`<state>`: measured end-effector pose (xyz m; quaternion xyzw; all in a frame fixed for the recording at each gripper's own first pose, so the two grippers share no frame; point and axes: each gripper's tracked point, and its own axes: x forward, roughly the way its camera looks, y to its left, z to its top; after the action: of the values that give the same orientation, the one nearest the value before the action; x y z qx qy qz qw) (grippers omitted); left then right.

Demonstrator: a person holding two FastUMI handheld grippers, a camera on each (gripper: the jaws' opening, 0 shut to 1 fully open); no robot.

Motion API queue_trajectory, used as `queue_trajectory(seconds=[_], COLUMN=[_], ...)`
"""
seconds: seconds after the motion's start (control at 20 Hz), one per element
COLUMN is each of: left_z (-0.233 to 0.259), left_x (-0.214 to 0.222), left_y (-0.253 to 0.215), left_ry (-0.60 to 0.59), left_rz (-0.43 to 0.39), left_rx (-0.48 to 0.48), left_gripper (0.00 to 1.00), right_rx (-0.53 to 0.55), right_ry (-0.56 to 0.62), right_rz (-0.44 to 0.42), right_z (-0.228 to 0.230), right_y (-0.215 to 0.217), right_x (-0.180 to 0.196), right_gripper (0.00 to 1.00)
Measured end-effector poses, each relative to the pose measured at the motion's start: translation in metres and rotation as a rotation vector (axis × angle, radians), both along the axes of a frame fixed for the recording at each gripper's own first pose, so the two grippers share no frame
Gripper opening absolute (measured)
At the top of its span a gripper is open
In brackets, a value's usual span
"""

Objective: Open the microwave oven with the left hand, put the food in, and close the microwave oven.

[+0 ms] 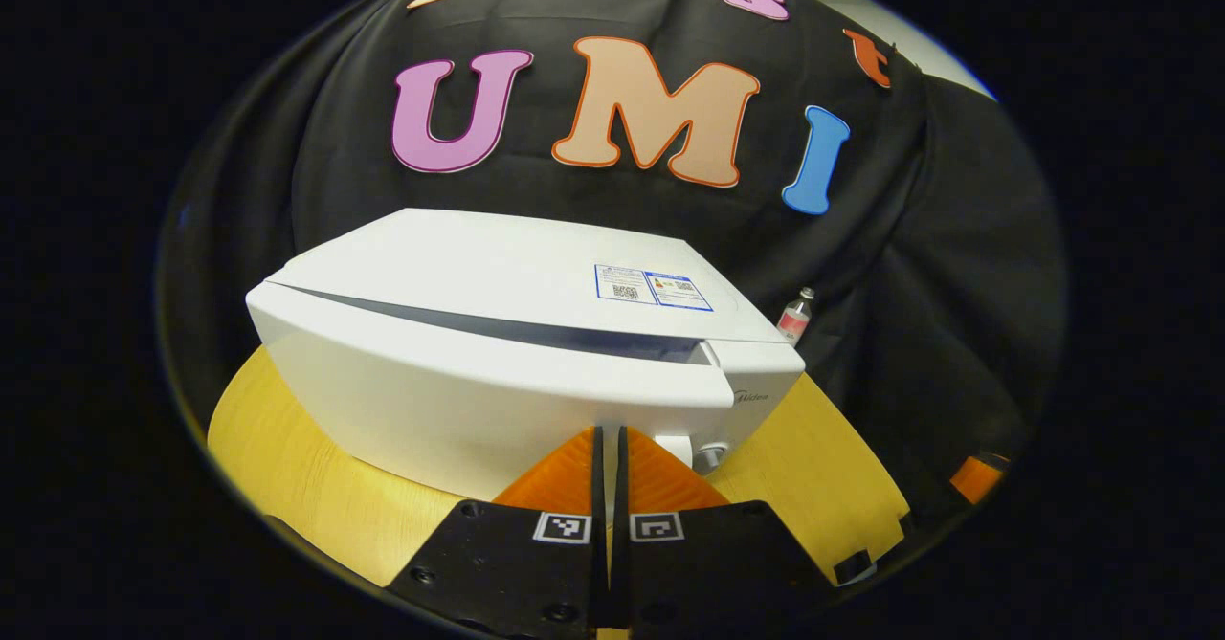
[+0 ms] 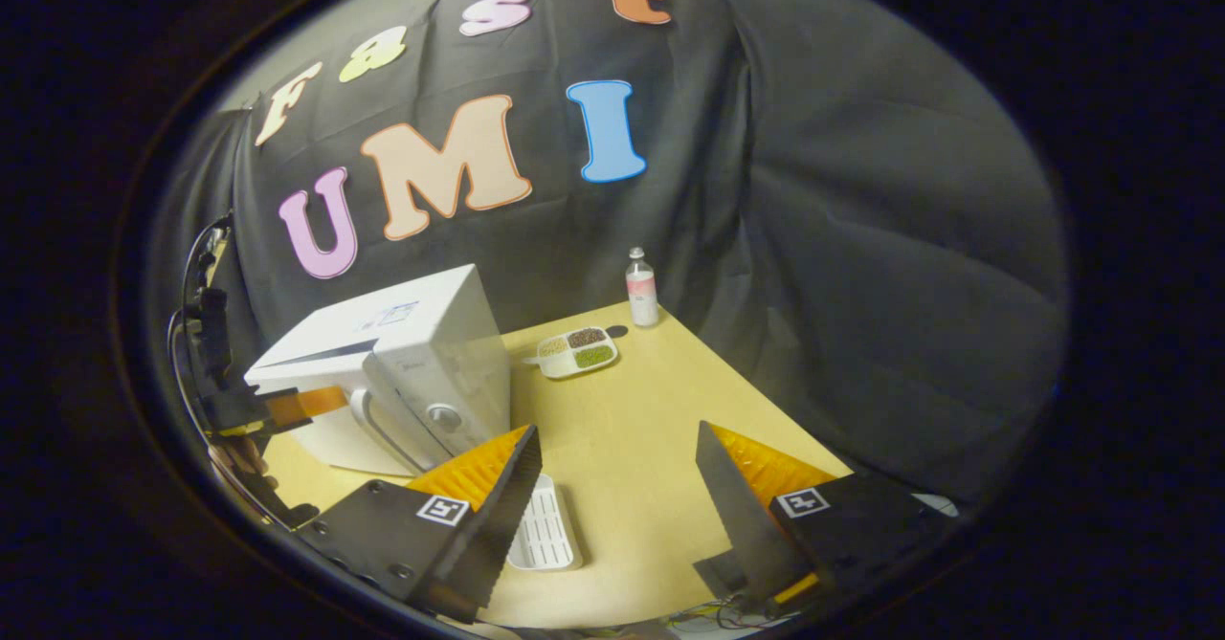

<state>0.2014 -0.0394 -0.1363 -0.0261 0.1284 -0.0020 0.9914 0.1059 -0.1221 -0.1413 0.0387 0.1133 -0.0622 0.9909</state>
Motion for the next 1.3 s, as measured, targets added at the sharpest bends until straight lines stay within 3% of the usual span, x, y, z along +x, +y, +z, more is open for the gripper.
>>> queue_trajectory(seconds=[0.5,0.55,0.7,1.1,1.15,1.2,1.25,1.3], left_z=[0.002,0.002,0.004,0.01,0.008,0.004,0.01,0.008], left_x=[0.012,0.013,0.014,0.023,0.023,0.023,0.027,0.025], left_y=[0.003,0.003,0.004,0.005,0.007,0.005,0.006,0.006], left_ry=[-0.044,-0.046,-0.076,-0.123,-0.107,-0.104,-0.13,-0.126], left_rz=[0.04,0.046,0.075,0.083,0.089,0.089,0.083,0.078], left_rx=[0.001,0.0,-0.044,-0.04,-0.036,-0.044,-0.033,-0.029], left_gripper=[0.01,0.01,0.01,0.01,0.01,0.01,0.01,0.01], right_rx=[0.0,-0.001,-0.002,-0.003,-0.004,-0.006,-0.007,-0.006], right_ry=[-0.026,-0.027,-0.024,-0.019,-0.019,-0.019,-0.019,-0.017], right_rz=[0.028,0.03,0.035,0.038,0.04,0.044,0.047,0.05], right_z=[0.005,0.004,0.003,0.001,0.0,0.001,0.001,0.0], right_y=[0.002,0.002,0.003,0.003,0.004,0.005,0.005,0.006], right_x=[0.01,0.012,0.015,0.022,0.022,0.021,0.02,0.02], right_gripper=[0.99,0.92,0.92,0.92,0.99,0.92,0.92,0.99])
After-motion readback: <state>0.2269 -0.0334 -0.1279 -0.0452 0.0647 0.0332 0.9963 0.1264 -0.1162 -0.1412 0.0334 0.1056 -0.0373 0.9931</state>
